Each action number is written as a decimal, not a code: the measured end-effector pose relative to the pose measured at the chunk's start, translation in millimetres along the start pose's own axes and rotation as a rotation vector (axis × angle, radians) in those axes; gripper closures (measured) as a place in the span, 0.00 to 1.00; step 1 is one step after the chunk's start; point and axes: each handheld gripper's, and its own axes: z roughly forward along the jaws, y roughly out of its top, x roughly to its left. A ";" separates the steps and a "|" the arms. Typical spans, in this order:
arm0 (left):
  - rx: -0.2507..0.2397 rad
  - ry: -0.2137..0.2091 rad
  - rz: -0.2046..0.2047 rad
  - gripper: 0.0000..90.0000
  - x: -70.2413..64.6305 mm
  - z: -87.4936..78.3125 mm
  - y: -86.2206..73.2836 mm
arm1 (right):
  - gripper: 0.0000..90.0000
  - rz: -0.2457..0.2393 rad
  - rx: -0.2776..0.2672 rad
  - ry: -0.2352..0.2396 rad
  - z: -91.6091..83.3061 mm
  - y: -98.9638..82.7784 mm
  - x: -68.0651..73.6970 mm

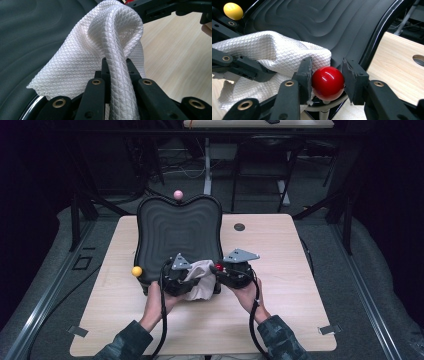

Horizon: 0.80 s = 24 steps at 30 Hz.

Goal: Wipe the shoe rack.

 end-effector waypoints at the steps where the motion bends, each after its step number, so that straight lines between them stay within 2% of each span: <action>1: 0.001 0.002 0.003 0.91 -0.3 0.0 0.0 | 0.67 -0.003 -0.005 0.002 0.5 -0.3 0.5; 6: 0.021 0.037 0.007 0.92 5.6 -3.2 -4.9 | 0.67 -0.046 -0.002 -0.015 0.3 -0.9 2.8; 10: 0.037 0.063 -0.039 0.92 20.8 -8.5 -18.0 | 0.67 -0.058 0.005 -0.022 0.0 -1.1 3.5; 14: 0.044 0.087 -0.065 0.92 31.1 -14.2 -27.7 | 0.67 -0.057 0.007 -0.024 0.0 -1.2 3.3; 21: 0.022 0.129 -0.111 0.92 44.4 -31.4 -38.0 | 0.67 -0.061 0.018 -0.020 -0.2 -1.0 3.3; 24: 0.010 0.130 -0.130 0.92 49.5 -38.9 -42.0 | 0.67 -0.059 0.011 -0.027 0.4 -1.4 3.4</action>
